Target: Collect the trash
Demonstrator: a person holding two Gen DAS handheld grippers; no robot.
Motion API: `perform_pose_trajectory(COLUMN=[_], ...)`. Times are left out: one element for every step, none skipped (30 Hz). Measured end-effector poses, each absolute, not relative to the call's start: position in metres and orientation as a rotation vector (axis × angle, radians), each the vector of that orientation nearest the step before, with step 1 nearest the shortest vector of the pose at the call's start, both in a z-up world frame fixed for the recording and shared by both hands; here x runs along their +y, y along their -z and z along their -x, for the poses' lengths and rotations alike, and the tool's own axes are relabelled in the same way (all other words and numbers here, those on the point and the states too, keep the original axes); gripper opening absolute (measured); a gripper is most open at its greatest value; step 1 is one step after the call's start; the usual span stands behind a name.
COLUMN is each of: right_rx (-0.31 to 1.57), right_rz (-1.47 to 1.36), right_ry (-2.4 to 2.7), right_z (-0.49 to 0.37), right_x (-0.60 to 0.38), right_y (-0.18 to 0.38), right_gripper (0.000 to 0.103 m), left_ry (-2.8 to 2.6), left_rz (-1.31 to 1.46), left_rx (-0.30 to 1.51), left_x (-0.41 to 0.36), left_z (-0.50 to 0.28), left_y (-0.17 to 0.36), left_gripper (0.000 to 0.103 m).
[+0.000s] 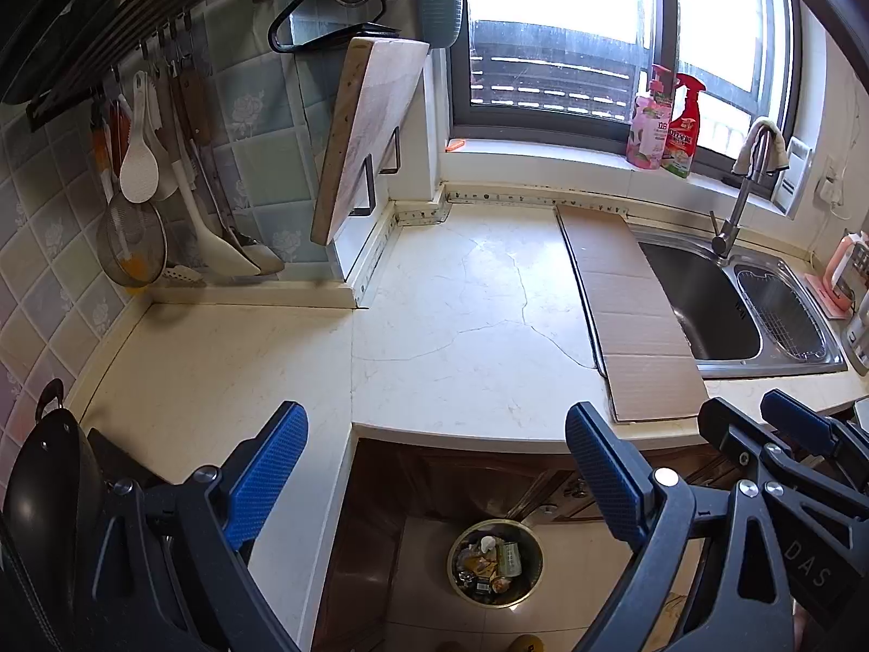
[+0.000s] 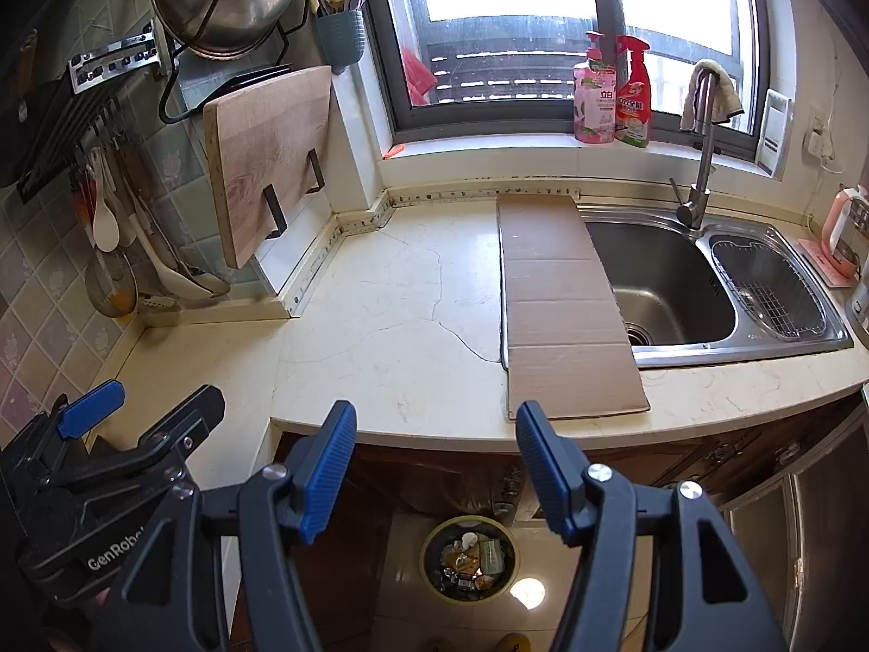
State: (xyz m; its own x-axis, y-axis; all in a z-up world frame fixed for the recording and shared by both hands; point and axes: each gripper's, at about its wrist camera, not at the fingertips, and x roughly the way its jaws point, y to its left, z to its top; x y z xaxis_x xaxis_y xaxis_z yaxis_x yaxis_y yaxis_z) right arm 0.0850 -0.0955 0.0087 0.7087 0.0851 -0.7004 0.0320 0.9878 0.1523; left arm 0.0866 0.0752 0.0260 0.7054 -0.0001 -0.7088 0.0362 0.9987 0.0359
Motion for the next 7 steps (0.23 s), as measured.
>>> perform_pose_trajectory(right_rx=[0.783,0.783,0.782,0.783,0.784,0.783,0.783], right_rz=[-0.158,-0.158,-0.158,-0.157,-0.157,-0.158,-0.158], right_ry=[-0.029,-0.030,-0.030,-0.030,-0.030,-0.031,-0.033], right_z=[-0.0849,-0.0849,-0.0849,-0.0851,-0.0851,-0.0850,-0.0851], right_x=[-0.0956,-0.0960,-0.0963,-0.0960,-0.0960,-0.0968,-0.0963], right_y=[-0.0087,-0.0087,-0.0087,-0.0087,-0.0087,-0.0086,-0.0086], right_gripper=[0.062,0.062,0.062,0.062,0.062,0.062,0.062], left_ry=[0.022,0.024,0.024,0.024,0.024,0.023,0.022], left_rz=[-0.048,-0.048,-0.049,-0.050,-0.050,-0.050,-0.051], left_rx=[0.788,0.788,0.788,0.788,0.788,0.788,0.789], left_x=[0.0750,0.0745,0.0744,0.0740,0.0739,0.0735,0.0735], left_z=[-0.0866,-0.0865,-0.0862,-0.0861,-0.0859,-0.0855,-0.0860], left_y=[-0.0256,-0.0251,-0.0250,-0.0248,-0.0248,-0.0247,-0.0249], left_gripper=[0.094,0.094,0.094,0.094,0.094,0.094,0.094])
